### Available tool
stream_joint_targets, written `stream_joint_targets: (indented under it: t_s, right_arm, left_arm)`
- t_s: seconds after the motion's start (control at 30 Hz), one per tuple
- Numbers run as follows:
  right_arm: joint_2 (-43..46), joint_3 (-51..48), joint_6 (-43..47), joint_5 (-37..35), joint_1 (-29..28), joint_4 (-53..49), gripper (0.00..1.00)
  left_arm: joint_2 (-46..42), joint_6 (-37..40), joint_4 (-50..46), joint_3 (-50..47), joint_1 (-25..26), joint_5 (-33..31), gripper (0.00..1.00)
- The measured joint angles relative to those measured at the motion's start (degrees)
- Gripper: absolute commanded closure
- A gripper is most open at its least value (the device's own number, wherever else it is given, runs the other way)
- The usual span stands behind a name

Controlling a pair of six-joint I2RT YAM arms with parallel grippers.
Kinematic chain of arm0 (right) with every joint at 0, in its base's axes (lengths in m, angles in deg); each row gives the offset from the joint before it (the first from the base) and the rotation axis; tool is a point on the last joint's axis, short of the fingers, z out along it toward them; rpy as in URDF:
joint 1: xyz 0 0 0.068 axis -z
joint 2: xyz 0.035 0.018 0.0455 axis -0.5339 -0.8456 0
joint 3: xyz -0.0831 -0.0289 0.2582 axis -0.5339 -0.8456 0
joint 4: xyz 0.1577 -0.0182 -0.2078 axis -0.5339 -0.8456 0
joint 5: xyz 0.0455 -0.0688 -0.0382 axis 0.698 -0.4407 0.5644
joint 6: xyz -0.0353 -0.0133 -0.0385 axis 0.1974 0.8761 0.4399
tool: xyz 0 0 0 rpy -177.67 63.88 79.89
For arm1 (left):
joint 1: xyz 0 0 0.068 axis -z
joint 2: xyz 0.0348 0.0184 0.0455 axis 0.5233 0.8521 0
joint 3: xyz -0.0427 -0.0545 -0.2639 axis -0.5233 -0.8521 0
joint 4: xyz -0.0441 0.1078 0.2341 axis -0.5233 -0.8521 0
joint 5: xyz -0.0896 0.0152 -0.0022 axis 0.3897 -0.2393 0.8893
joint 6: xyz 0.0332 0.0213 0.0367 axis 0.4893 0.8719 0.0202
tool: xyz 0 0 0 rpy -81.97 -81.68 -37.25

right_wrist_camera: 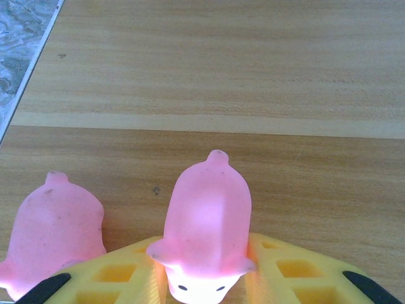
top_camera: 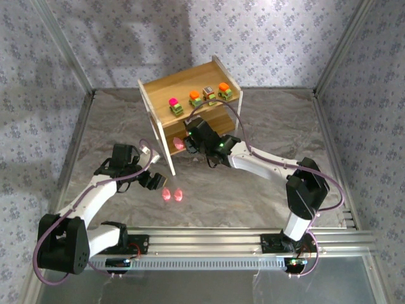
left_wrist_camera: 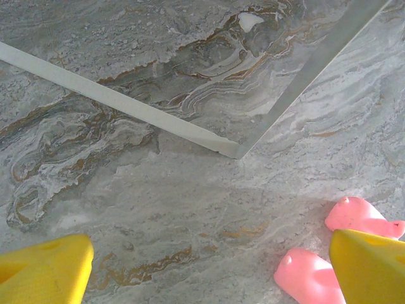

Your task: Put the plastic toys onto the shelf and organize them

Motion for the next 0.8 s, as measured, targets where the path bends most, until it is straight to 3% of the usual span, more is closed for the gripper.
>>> stream_joint_targets:
  t_s: [0.8]
  right_arm:
    - [3.4, -1.5, 0.2, -4.2, -2.4, -0.4, 0.53]
  left_arm:
    - [-0.1, 0.0, 0.0, -0.6, 0.0, 0.0, 0.04]
